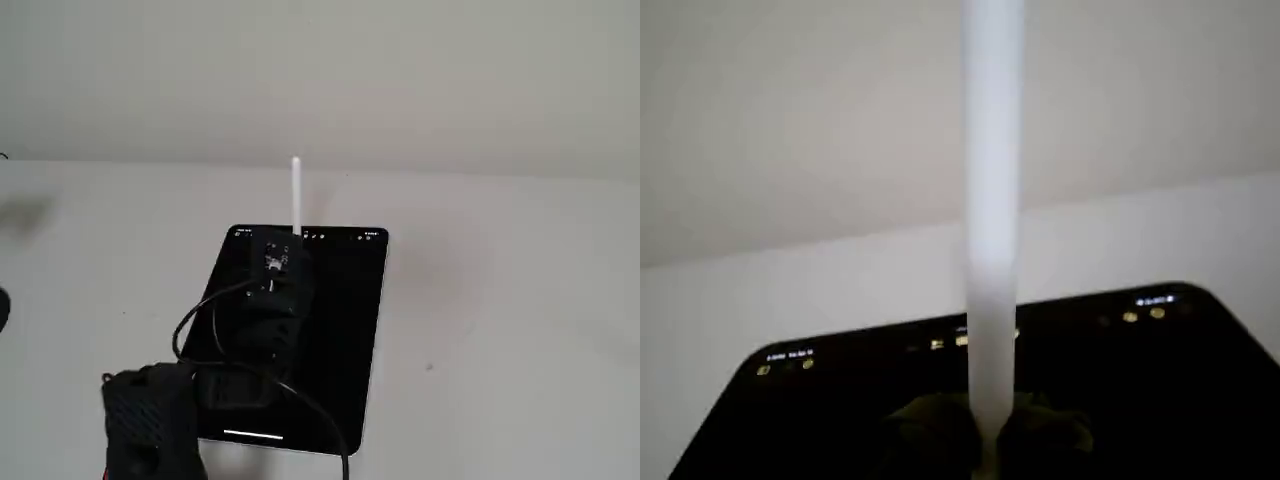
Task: Draw a line in the middle of the ipad using the apple pencil
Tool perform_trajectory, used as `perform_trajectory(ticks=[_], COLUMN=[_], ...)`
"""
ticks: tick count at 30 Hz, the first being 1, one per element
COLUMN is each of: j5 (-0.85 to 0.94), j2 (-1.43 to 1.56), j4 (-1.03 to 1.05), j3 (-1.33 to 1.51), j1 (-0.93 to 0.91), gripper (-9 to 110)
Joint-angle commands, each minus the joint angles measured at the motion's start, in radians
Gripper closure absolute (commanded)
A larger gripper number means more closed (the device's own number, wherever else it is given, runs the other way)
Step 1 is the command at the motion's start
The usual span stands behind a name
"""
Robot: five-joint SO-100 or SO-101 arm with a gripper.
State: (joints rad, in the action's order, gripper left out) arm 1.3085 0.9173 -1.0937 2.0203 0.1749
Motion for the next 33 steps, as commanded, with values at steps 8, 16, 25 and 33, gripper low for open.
perform_trajectory(ticks=[8,16,25,33], j5=[0.026,0.026,0.021,0.023], j2=[-0.02,0.003,0.083,0.123], j4=[-0.028,-0.032,-0.075,-0.149], j3=[-0.086,-0.034,0.1,0.236], j1=[-0.014,-0.021,-0.003,0.002], gripper=[102,102,102,102])
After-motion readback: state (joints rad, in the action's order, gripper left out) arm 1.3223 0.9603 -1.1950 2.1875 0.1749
